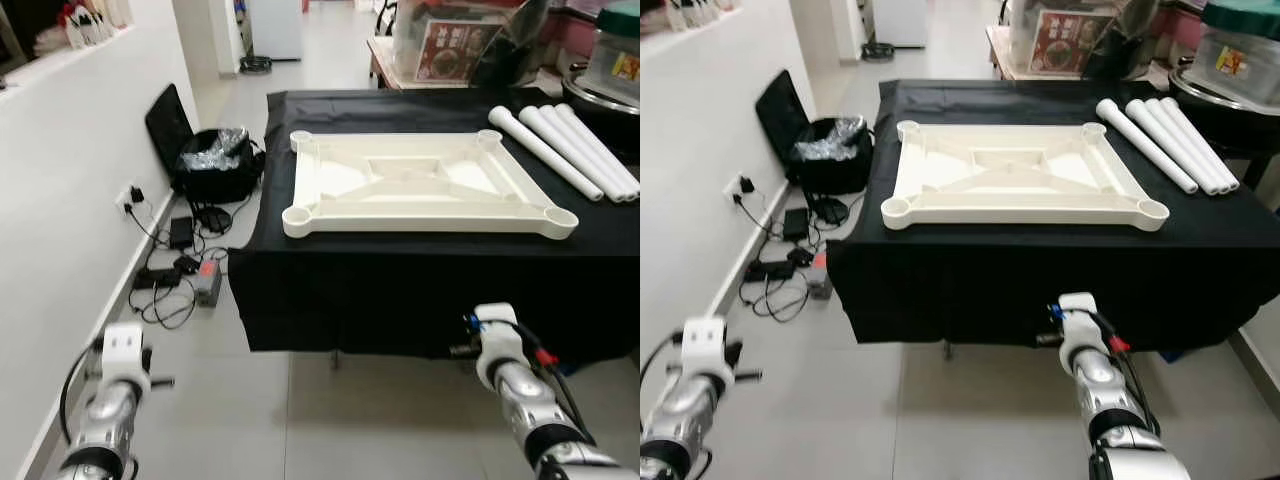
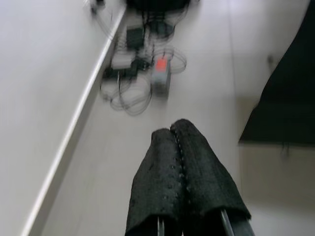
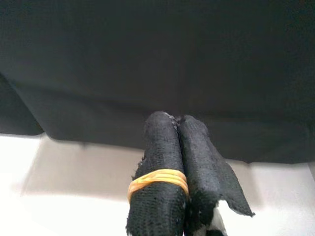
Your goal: Building children table
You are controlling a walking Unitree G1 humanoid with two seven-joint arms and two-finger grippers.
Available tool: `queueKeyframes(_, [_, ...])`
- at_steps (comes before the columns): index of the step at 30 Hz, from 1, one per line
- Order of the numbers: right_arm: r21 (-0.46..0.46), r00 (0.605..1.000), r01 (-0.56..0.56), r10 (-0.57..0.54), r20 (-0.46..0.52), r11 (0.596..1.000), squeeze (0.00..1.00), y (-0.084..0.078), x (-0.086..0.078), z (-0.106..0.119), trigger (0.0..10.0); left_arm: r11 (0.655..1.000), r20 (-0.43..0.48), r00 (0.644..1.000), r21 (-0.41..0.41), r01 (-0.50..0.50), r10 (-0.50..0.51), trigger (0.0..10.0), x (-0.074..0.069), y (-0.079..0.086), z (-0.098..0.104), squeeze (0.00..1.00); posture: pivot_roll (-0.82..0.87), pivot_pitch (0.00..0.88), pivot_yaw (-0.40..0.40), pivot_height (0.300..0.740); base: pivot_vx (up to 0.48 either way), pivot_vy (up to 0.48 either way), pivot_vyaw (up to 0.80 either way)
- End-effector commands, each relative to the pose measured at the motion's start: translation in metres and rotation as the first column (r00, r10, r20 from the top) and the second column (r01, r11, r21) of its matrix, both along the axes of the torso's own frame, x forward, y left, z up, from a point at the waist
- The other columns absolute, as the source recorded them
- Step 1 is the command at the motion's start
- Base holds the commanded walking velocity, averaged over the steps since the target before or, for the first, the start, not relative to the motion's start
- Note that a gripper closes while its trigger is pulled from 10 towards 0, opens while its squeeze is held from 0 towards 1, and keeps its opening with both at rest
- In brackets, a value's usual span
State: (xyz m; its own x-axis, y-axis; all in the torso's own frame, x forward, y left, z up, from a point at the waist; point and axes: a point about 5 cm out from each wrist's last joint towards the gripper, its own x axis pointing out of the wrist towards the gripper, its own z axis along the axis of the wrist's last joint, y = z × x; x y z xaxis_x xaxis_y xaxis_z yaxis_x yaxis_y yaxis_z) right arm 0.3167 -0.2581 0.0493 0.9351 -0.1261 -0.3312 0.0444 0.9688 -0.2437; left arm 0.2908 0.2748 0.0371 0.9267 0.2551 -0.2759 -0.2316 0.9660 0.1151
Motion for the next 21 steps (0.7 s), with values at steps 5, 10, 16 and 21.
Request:
queueKeyframes(5, [0.003,0.982,-0.119,0.117,0.151,0.993,0.00,0.022,0.008,0.020,10.0,0.994,0.149,0.984,0.065,0.085,-0.094,10.0,0.008,-0.017,0.027,0.00,0.00,0.000,-0.021,0.740,0.000,0.000,0.00])
queueKeyframes(10, [-0.013,0.952,-0.197,0.194,0.235,0.980,0.00,0.037,0.005,0.031,10.0,0.985,0.232,0.960,0.109,0.134,-0.157,10.0,0.006,-0.034,0.043,0.00,0.00,0.000,-0.028,0.740,0.000,0.000,0.00])
queueKeyframes(16, [-0.030,0.905,-0.286,0.280,0.320,0.958,0.00,0.055,-0.013,0.044,10.0,0.976,0.308,0.929,0.142,0.167,-0.204,10.0,-0.011,-0.057,0.057,0.00,-0.01,0.000,-0.033,0.740,0.000,0.000,0.00])
queueKeyframes(21, [-0.031,0.897,-0.301,0.294,0.329,0.953,0.00,0.057,-0.020,0.045,10.0,0.977,0.310,0.929,0.136,0.167,-0.202,10.0,-0.018,-0.062,0.056,0.00,-0.01,0.000,-0.035,0.740,0.000,0.000,0.00])
